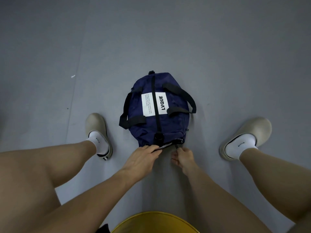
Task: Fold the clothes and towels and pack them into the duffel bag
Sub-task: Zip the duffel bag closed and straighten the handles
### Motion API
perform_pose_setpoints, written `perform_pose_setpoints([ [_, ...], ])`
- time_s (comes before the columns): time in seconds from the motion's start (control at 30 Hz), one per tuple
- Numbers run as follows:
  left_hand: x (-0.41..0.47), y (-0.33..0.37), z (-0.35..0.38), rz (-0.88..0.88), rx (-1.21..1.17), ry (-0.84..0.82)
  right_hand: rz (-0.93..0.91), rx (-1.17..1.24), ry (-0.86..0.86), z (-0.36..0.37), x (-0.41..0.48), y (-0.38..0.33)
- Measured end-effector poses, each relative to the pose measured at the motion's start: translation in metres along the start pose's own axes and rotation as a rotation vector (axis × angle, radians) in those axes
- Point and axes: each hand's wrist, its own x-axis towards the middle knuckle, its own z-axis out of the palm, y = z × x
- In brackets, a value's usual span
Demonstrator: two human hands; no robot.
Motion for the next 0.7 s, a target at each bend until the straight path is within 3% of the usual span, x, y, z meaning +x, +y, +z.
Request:
perform_pose_setpoints([
  [0.23, 0.019, 0.008, 0.011, 0.146, 0.009, 0.026, 0.050, -0.021, -0.038, -0.004, 0.019, 0.001],
  [0.4, 0.043, 0.013, 0.012, 0.178, 0.041, -0.120, 0.086, 0.156, -0.024, -0.014, 0.022, 0.013],
  [0.47, 0.049, 0.013, 0.011, 0.158, 0.070, -0.085, 0.082, 0.194, -0.002, -0.017, 0.014, 0.013],
  [0.57, 0.054, 0.013, 0.016, 0.137, 0.092, -0.028, -0.018, 0.110, 0.020, -0.024, 0.004, 0.012],
  [0.7, 0.055, 0.012, 0.015, 0.072, 0.074, 0.021, -0.193, -0.198, 0.097, -0.032, 0.015, 0.019],
])
